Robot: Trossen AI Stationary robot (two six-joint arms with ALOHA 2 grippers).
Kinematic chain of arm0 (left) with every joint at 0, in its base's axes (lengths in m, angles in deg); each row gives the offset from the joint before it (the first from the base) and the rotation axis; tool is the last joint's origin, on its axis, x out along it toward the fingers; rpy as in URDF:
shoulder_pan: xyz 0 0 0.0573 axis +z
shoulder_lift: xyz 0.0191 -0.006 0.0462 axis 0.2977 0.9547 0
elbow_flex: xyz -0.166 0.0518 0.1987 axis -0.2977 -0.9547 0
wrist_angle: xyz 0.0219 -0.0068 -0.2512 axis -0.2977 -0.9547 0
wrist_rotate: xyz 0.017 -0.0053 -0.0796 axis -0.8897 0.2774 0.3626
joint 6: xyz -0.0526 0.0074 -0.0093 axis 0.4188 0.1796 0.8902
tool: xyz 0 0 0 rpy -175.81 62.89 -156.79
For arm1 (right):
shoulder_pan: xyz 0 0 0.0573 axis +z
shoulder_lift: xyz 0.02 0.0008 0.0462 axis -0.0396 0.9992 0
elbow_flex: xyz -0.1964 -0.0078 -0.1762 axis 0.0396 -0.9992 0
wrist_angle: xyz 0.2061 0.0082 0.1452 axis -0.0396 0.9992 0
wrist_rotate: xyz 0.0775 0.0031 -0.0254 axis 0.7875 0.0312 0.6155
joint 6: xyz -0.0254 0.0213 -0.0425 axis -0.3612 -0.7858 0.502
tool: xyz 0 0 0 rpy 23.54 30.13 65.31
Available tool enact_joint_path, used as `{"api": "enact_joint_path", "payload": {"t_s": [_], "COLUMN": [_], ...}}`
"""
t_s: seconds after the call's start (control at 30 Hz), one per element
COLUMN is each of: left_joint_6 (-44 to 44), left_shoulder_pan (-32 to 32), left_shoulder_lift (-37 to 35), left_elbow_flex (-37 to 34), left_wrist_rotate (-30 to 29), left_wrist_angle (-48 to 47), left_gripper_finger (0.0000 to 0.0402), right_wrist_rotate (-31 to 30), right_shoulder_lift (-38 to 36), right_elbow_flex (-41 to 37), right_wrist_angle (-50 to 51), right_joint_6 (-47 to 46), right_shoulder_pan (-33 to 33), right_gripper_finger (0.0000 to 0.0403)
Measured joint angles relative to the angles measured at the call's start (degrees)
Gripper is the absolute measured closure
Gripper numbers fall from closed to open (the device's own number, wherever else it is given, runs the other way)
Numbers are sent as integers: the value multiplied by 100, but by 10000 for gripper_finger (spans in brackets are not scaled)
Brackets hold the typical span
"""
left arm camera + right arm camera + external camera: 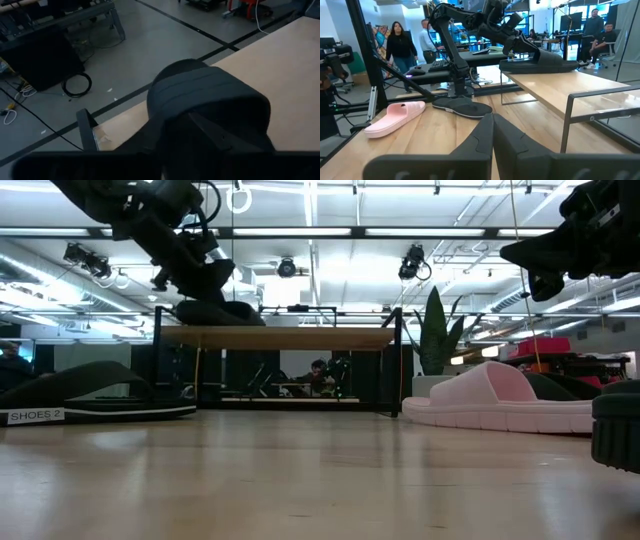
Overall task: Pick and place slides into the shelf
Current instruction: Put the right black slipper on the shelf
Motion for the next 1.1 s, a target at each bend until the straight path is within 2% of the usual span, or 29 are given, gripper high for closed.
{"api": "enact_joint_path", "payload": {"t_s": [0.1, 0.17, 0.6, 0.77, 0.87, 0.97, 1.1], "left_joint_6": [-4, -4, -19, -309, -412, 222, 485], "left_shoulder_pan": [-7, -7, -56, -228, -391, -533, -835], "left_shoulder_lift": [0, 0, -46, -352, -520, -476, 19], "left_elbow_flex": [0, 0, 0, 0, 2, 4, -4], "left_wrist_rotate": [13, 12, -65, -100, 395, 1214, 1314], "left_wrist_angle": [2, 9, -115, 396, 890, 1014, 1069], "left_gripper_finger": [375, 393, 396, 393, 398, 396, 398], "right_wrist_rotate": [-1, -1, 0, 1, 1, 1, 1], "right_shoulder_lift": [0, 0, 0, 0, 0, -1, 0], "right_elbow_flex": [0, 0, 0, 0, 0, 0, 0], "right_wrist_angle": [0, 0, 0, 0, 0, 0, 0], "right_joint_6": [0, 0, 2, 2, 0, 2, 2], "right_shoulder_pan": [0, 0, 1, 2, 2, 2, 2], "right_gripper_finger": [389, 389, 389, 389, 389, 389, 389]}}
